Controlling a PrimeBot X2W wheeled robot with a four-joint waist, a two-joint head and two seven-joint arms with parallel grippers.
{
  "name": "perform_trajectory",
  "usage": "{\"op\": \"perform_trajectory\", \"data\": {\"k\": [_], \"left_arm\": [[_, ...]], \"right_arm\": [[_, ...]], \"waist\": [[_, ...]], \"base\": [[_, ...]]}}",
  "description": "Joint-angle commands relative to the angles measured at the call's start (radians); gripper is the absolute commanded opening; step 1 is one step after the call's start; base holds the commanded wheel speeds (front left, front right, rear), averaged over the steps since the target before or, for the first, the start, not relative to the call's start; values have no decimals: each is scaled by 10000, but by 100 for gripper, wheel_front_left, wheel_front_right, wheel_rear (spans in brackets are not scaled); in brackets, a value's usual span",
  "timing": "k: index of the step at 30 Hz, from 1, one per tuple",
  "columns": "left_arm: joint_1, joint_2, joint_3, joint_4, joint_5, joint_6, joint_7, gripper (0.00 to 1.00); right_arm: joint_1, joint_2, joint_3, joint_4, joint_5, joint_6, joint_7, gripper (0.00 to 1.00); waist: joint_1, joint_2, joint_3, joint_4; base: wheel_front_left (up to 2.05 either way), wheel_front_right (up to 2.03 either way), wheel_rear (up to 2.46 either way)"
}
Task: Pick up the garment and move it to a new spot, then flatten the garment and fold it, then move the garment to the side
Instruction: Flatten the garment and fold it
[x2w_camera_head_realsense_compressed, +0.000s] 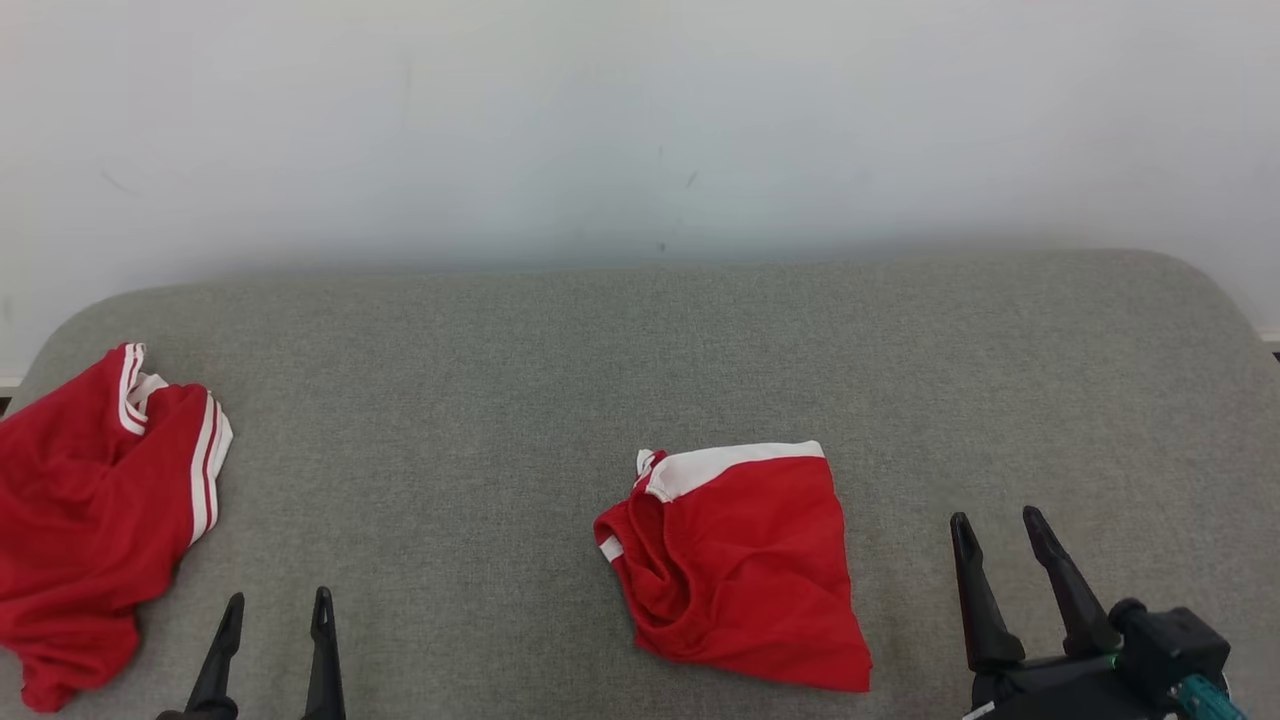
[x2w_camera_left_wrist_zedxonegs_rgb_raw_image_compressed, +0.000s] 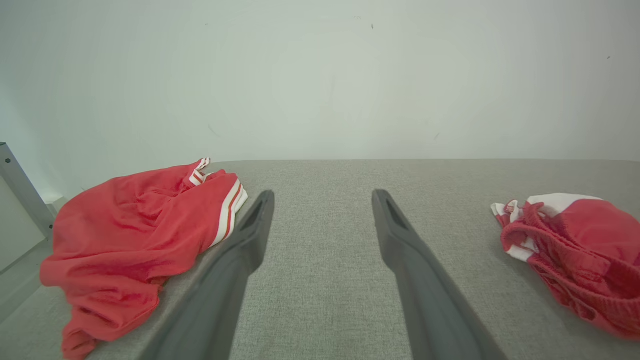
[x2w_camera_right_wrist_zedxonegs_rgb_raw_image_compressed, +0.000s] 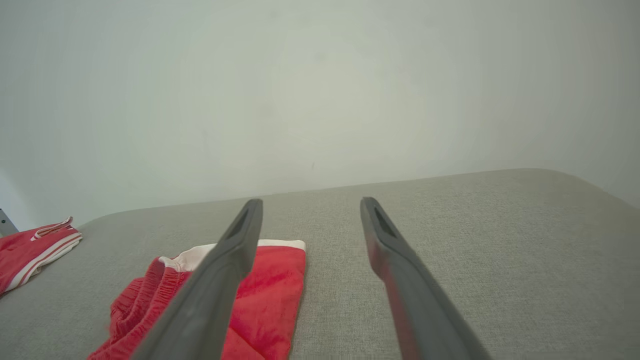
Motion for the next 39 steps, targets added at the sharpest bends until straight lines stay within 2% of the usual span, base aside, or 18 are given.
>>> {"op": "perform_trajectory", "data": {"k": [1,8,14,39], "left_arm": [[103,-21,28,-23,23,54,-32,100],[235,-20,7,-49,202,75,-32,100],[405,7,-31,45,325,142,-32,100],[665,505,-872,63,-21,3,-32,100]], "right_arm": [[341,230,-163,-167,-283,-24,-43,100],[1035,851,-529,-370,-921,-24,-44,100],[1262,1136,-546,-256,-1224,-24,-45,100],[1397,1376,-733,145,-1576,-24,-46,100]], "waist": [[0,0,-17,21],[0,0,-98,94],[0,0,-208,155],[0,0,-427,455]], "base": [[0,0,0],[0,0,0],[0,0,0],[0,0,0]]}}
